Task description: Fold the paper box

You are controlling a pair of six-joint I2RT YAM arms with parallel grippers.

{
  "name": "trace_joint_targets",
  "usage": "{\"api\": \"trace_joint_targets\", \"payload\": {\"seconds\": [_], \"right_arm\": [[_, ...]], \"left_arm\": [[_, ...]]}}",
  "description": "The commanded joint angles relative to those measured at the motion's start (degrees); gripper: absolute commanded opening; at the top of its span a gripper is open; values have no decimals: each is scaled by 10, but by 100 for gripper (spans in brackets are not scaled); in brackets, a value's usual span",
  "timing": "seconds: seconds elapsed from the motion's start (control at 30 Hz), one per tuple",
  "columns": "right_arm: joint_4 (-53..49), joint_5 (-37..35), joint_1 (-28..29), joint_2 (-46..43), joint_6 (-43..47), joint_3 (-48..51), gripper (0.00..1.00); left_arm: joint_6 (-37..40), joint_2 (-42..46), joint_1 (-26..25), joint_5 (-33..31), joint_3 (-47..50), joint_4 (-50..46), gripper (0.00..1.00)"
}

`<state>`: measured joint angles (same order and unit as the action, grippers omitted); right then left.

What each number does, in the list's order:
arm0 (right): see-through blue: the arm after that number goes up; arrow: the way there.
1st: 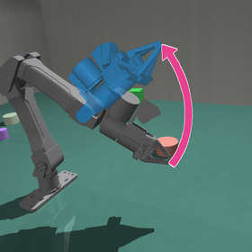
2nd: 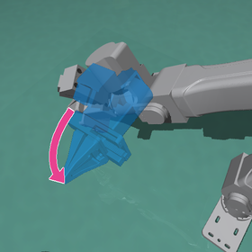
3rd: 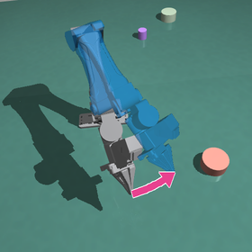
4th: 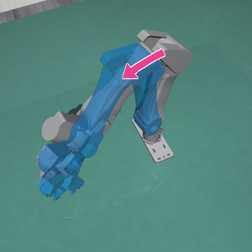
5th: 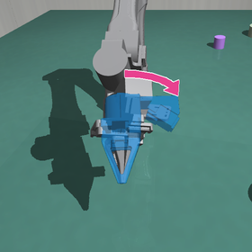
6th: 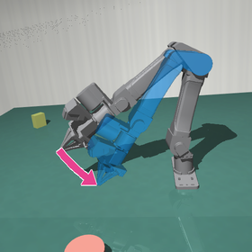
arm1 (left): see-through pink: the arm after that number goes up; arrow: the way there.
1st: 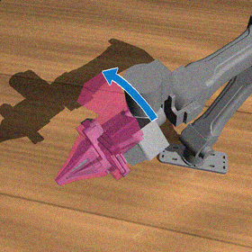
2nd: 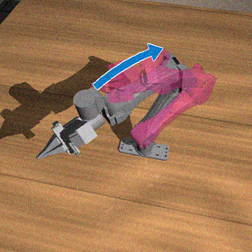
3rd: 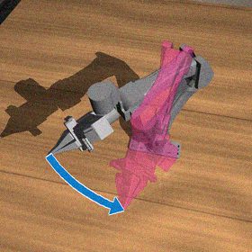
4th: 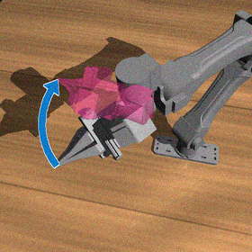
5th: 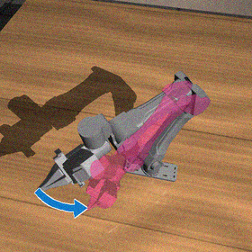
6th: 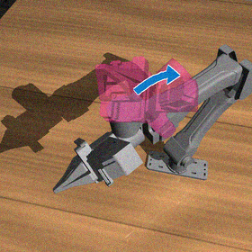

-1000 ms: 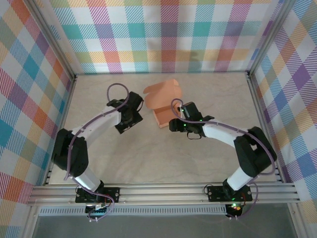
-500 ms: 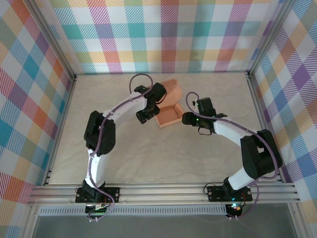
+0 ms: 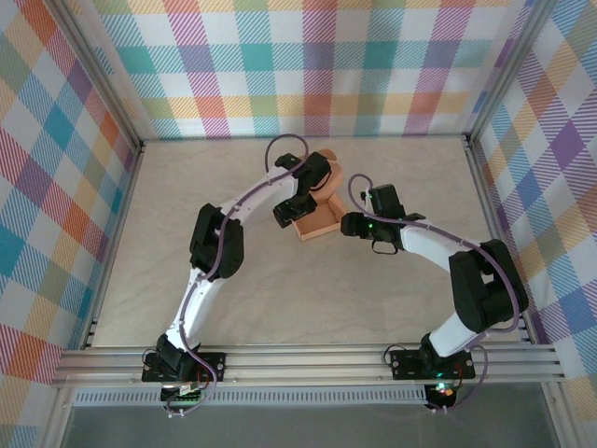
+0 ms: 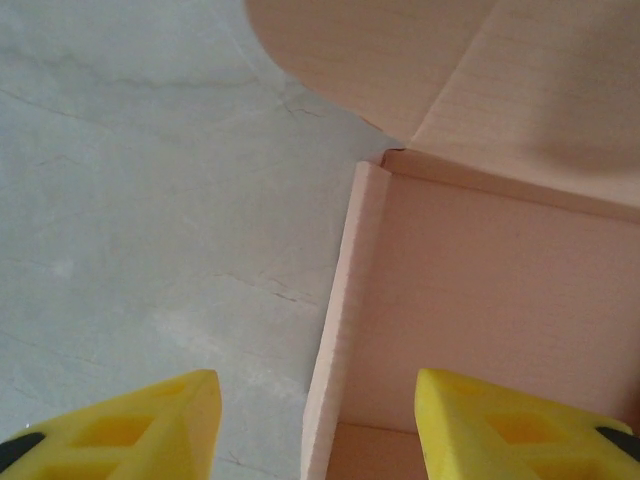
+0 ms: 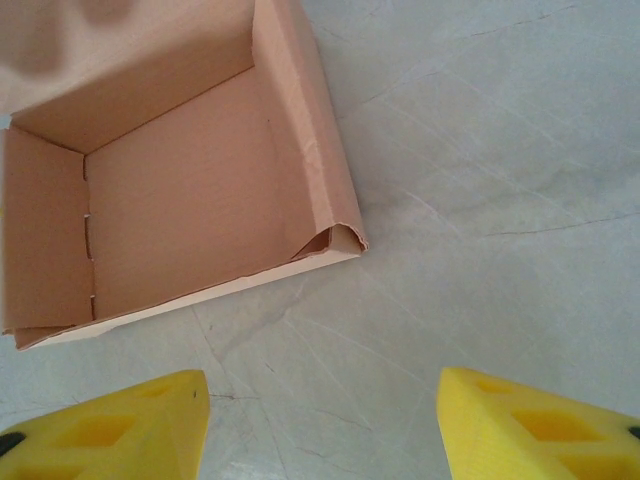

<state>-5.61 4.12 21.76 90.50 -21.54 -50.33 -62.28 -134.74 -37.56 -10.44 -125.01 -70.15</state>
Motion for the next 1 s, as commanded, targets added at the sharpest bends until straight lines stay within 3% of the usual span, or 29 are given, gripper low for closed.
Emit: {"api": "trace_joint_targets", "payload": {"seconds": [0.0, 0.53, 0.7, 0.97], "right_arm": [[13, 1, -3, -17, 11, 13, 62], [15, 0, -5, -26, 8, 19, 62], [3, -10, -5, -30, 17, 5, 62], [-19, -7, -5, -20, 27, -23, 62]], "left_arm": [[20, -22, -11, 12, -25, -44, 52], [26, -27, -11, 14, -5, -41, 26], [29, 8, -11, 17, 61, -18, 17], [41, 76, -11, 26, 163, 30, 15]]}}
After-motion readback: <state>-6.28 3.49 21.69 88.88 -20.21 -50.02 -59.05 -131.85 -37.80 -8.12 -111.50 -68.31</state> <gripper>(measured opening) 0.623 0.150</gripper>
